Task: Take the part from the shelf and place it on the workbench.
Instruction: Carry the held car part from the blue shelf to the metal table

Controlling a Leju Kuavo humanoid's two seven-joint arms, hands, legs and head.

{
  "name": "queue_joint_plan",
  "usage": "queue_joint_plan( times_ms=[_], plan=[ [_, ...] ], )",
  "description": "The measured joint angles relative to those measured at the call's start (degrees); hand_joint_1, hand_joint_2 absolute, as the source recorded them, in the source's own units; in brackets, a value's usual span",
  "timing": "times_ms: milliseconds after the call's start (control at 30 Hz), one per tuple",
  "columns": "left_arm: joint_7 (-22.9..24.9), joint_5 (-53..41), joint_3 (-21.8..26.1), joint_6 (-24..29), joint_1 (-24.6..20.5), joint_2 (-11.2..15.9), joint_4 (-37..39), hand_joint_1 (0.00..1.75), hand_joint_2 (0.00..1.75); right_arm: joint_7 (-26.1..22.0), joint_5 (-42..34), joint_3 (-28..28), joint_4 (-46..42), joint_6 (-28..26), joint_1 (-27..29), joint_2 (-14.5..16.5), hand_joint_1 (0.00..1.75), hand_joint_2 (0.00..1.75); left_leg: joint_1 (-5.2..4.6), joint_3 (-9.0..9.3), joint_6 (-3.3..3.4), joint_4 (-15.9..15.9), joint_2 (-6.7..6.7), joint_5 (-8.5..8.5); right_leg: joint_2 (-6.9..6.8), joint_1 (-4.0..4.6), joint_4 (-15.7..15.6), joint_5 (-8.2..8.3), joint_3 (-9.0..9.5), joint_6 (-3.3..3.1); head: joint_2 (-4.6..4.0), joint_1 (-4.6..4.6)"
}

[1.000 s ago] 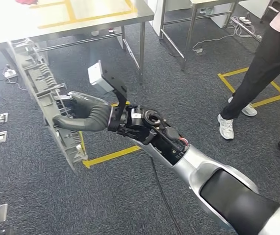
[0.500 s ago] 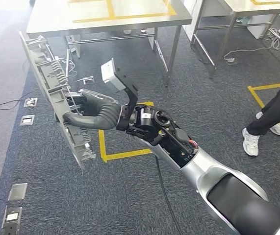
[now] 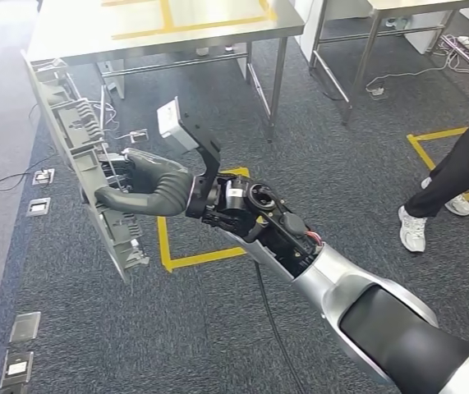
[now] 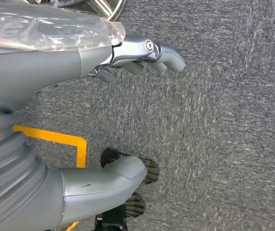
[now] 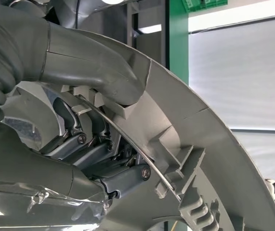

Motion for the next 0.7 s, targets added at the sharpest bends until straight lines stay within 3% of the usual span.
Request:
queue_joint_plan(
  times_ms=[700],
  plan=[
    [1.12,-0.02,0.00,-0.90,-0.03,-0.07,0.00,0.00,1.75,1.18,0.62,-0.20,-1.33,-1.72,0.83,-0.96,1.75,1.75,-0.13,-0.02,-0.27,0.01,0.02,-0.17,0.00,-0.15,-0.19,-0.09,0.14,-0.10,0.00,-0.35]
  ],
)
